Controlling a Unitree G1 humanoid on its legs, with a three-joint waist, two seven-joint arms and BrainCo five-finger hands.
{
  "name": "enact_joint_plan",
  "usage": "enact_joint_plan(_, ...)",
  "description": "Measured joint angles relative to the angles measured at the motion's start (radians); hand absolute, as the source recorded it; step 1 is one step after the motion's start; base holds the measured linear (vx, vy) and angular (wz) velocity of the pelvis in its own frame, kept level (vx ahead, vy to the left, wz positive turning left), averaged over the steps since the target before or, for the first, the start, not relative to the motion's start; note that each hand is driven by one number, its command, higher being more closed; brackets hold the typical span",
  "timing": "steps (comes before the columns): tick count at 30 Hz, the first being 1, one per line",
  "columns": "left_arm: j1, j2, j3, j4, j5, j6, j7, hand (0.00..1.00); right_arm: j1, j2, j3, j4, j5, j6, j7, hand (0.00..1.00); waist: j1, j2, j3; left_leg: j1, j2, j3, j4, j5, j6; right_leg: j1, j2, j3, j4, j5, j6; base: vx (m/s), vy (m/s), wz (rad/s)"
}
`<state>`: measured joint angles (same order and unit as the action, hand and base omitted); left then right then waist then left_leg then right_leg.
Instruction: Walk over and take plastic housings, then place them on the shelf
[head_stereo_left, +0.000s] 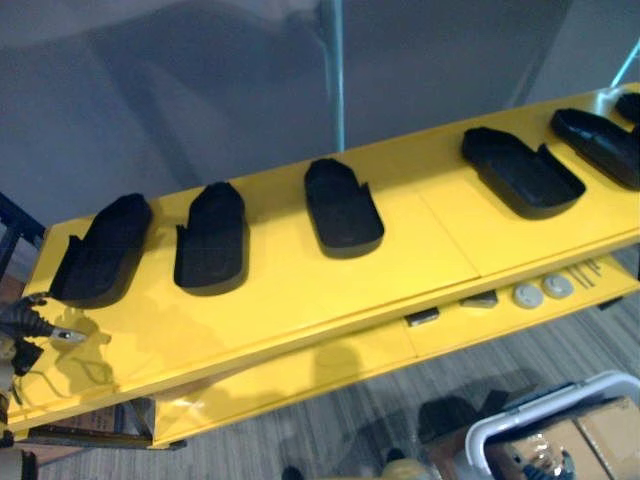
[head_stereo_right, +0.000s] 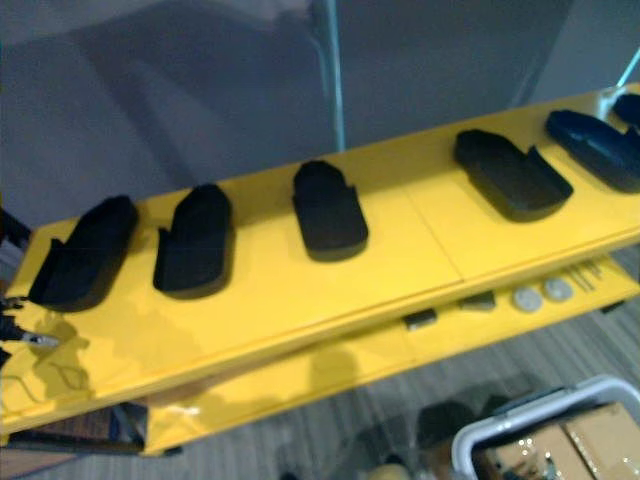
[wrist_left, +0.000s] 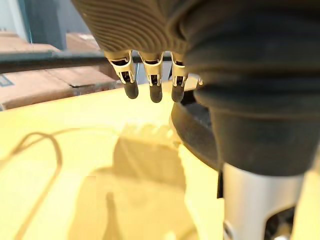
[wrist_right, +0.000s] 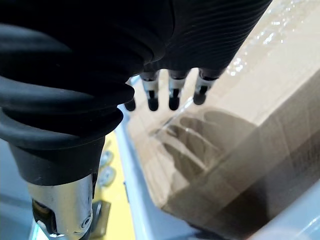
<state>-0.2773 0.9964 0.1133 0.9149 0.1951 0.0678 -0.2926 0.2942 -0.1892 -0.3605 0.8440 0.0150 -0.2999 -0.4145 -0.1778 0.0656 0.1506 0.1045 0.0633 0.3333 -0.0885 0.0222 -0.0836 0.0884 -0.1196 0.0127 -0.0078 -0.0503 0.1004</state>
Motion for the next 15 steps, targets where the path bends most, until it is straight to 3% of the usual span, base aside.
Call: enact_joint_plan(15, 0.038, -0.027, -0.003, -0.065, 0.000, 0.000, 0.003, 0.00, 0.001, -0.010, 0.003, -0.015, -0.030, 0.000, 0.020, 0.00, -0.002, 0.013, 0.030, 0.000, 0.000, 0.006, 0.005, -0.003, -0.001, -0.005, 0.000, 0.010, 0.001, 0.000, 0.001, 0.00, 0.000, 0.00)
